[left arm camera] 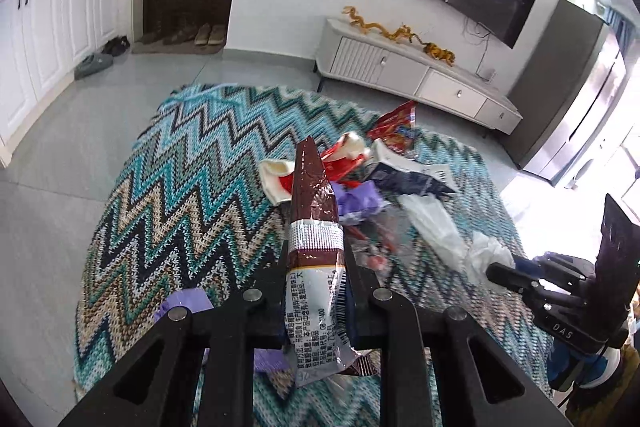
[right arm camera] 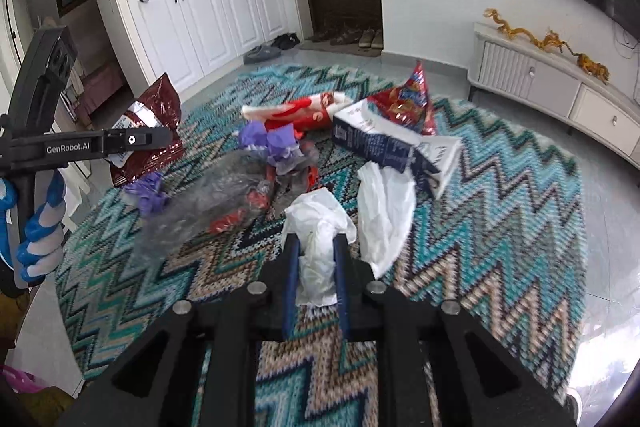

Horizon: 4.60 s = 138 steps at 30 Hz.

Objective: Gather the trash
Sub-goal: 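Carry both items to the bin and open both tools to drop them, then move both open tools back toward the wrapper pile on the rug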

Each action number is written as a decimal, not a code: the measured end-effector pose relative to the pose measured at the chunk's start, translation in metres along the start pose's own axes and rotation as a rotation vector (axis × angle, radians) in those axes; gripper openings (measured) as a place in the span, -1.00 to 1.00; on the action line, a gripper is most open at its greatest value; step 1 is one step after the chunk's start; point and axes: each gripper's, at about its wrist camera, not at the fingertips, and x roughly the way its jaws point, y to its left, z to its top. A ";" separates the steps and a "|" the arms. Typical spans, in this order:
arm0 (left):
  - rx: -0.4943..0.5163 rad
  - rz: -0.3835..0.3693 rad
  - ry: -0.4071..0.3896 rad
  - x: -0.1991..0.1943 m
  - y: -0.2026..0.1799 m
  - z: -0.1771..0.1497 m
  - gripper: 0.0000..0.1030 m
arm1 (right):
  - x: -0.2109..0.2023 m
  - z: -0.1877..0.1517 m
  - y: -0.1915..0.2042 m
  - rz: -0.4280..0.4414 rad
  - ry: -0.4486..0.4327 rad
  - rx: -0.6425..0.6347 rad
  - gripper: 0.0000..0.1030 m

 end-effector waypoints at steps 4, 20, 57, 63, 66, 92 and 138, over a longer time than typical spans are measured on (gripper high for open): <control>0.049 -0.014 -0.043 -0.036 -0.026 -0.007 -0.64 | -0.051 -0.012 -0.007 -0.033 -0.070 0.029 -0.70; 0.388 -0.205 0.005 -0.052 -0.244 -0.048 -0.65 | -0.232 -0.154 -0.138 -0.292 -0.248 0.341 -0.70; 0.512 -0.398 0.518 0.202 -0.539 -0.163 0.20 | -0.152 -0.359 -0.345 -0.450 0.039 0.875 -0.20; 0.509 -0.409 0.524 0.209 -0.548 -0.166 0.46 | -0.185 -0.362 -0.336 -0.492 0.001 0.883 -0.20; 0.497 -0.412 0.537 0.214 -0.550 -0.170 0.52 | -0.203 -0.367 -0.328 -0.514 -0.016 0.890 -0.20; 0.460 -0.464 0.506 0.201 -0.545 -0.163 0.66 | -0.246 -0.361 -0.294 -0.573 -0.103 0.902 -0.19; 0.175 0.010 0.007 0.027 -0.072 -0.037 0.62 | -0.096 -0.024 -0.066 -0.156 -0.077 0.294 0.40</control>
